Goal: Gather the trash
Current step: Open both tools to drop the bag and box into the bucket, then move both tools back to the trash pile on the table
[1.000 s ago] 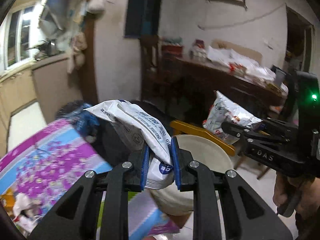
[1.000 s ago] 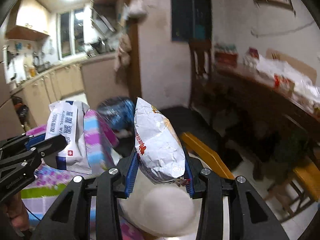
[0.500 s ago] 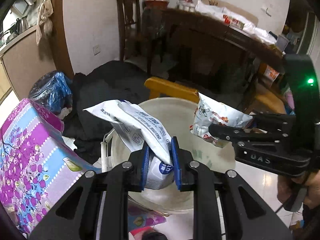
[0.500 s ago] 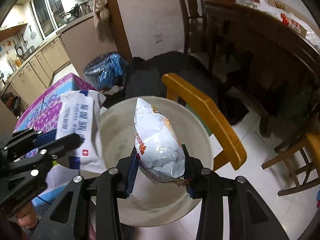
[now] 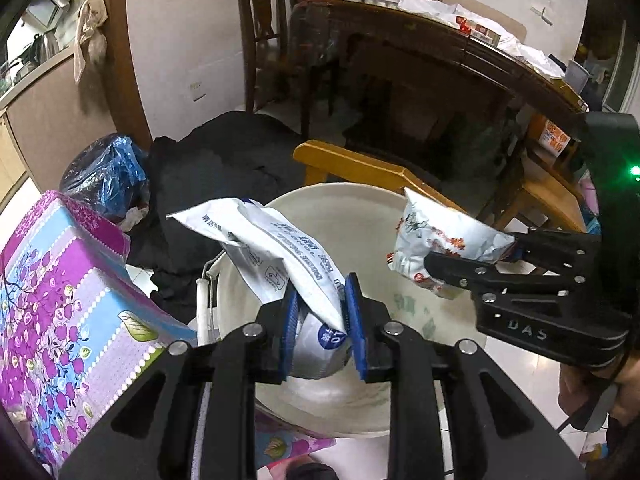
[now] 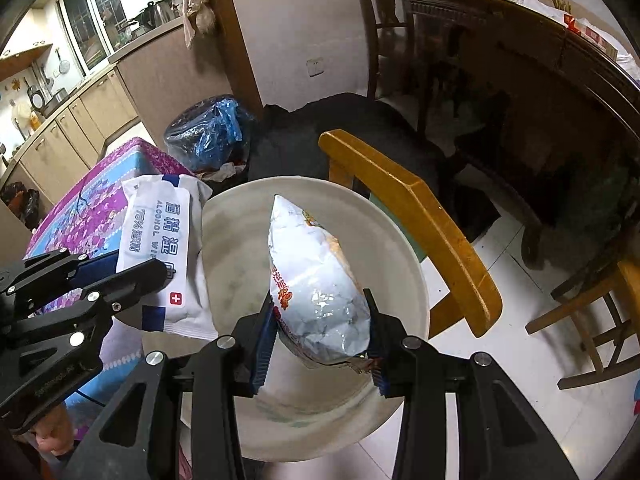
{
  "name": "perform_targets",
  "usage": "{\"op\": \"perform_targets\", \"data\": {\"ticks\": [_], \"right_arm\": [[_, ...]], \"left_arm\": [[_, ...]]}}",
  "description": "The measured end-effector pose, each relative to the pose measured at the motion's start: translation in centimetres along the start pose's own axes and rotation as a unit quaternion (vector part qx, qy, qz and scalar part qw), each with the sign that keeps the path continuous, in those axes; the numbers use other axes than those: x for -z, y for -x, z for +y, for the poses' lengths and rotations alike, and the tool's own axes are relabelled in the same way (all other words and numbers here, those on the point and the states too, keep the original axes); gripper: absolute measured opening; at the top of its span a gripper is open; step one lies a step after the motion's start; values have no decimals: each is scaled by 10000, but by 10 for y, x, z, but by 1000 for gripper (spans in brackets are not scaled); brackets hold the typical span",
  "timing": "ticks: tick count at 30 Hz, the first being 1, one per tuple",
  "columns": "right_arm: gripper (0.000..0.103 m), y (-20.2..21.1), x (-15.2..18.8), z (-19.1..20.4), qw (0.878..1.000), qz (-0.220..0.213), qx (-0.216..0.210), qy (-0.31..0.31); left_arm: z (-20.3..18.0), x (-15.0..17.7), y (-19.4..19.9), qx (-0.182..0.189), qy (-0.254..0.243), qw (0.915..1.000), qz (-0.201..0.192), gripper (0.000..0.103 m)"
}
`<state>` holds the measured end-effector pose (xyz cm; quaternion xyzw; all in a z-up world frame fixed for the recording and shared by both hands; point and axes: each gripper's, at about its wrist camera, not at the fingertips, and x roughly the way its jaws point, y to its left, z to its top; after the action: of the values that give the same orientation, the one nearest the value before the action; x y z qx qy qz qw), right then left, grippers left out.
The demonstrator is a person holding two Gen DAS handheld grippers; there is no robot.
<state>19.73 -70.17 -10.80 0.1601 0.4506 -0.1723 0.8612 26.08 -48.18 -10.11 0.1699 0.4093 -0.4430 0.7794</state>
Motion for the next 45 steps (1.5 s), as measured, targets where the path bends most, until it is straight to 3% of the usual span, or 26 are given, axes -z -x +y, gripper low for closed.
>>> {"op": "perform_targets", "data": {"ticks": [3,7,22,27,30,34,37,39,41,42,44,45], "right_arm": [[44,4,6,-1,10000,2,-10,4],[61,8,8,-3,10000,-96,5,-20],[62,33,9,-2,9990,-431,-118,0],[62,88,25,23,9900,-1328,-400,245],[64,119,42,55,9779,-1860,-757,583],[67,140,66,116,9572,-2248,-1376,1196],[67,138,80,163,9446,-2159,-1860,1627],[67,129,90,204,9355,-1982,-2171,1963],[67,119,97,240,9284,-1793,-2386,2215],[67,112,100,258,9252,-1693,-2473,2326],[67,101,104,294,9184,-1502,-2631,2545],[67,96,107,313,9134,-1414,-2726,2671]], "left_arm": [[0,1,-4,-40,4,10000,48,40],[-1,1,-5,-68,34,10000,26,52],[7,6,11,-204,97,9997,-130,52],[26,28,49,-353,230,9982,-430,52],[49,53,84,-525,448,9952,-687,52],[97,99,139,-796,890,9881,-971,52],[144,146,182,-1032,1440,9779,-1107,52],[184,181,210,-1321,1942,9648,-1179,52],[227,218,237,-1542,2551,9461,-1266,52],[258,246,254,-1662,3036,9291,-1305,52],[291,278,272,-1824,3557,9067,-1346,52],[310,301,284,-1961,3859,8909,-1376,52]]}}
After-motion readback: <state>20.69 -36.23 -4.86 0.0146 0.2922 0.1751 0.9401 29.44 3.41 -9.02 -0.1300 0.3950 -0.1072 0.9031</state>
